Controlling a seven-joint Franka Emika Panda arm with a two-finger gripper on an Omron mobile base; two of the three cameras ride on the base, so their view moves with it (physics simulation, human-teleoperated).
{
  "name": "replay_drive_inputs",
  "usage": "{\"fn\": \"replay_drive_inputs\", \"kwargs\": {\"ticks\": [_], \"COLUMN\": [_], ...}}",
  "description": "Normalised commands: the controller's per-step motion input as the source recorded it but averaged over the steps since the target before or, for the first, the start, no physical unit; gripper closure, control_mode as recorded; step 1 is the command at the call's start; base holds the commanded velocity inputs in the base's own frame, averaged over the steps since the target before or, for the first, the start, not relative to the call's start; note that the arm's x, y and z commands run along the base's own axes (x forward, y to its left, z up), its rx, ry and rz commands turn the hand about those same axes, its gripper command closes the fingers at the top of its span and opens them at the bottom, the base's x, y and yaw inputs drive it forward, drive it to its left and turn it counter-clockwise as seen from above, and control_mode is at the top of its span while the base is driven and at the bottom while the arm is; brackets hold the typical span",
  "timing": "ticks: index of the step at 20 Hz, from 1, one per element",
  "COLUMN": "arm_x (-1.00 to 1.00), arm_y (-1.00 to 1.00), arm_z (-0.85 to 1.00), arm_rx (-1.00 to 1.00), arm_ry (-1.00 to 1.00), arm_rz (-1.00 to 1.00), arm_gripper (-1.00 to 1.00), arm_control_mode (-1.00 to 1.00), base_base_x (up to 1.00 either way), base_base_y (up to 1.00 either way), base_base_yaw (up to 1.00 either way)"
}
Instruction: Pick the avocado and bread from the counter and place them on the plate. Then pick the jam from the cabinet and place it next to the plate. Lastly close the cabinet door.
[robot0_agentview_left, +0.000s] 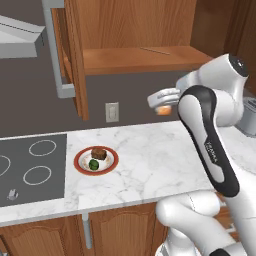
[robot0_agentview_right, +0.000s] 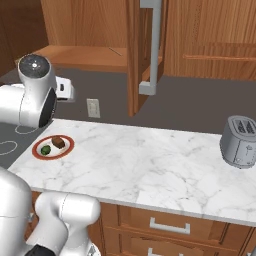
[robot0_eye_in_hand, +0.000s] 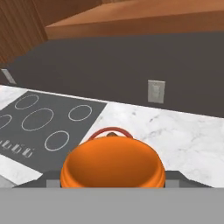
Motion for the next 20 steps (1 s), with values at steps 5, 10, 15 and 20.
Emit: {"fn": "replay_drive_inputs", "kwargs": {"ticks": [5, 10, 15, 20], "arm_x": [0.47, 0.48, 0.43, 0.36], "arm_y": [0.09, -0.02, -0.1, 0.0], "arm_z": [-0.67, -0.41, -0.25, -0.35], "arm_rx": [-0.06, -0.01, 0.0, 0.0], "arm_ry": [0.0, 0.01, 0.06, 0.05], "arm_rz": [0.1, 0.15, 0.21, 0.17], "arm_gripper": [1.0, 1.0, 1.0, 1.0], "arm_control_mode": [-1.0, -1.0, -1.0, -1.0], "base_base_x": [0.0, 0.0, 0.0, 0.0], "base_base_y": [0.0, 0.0, 0.0, 0.0], "base_base_yaw": [0.0, 0.0, 0.0, 0.0]}}
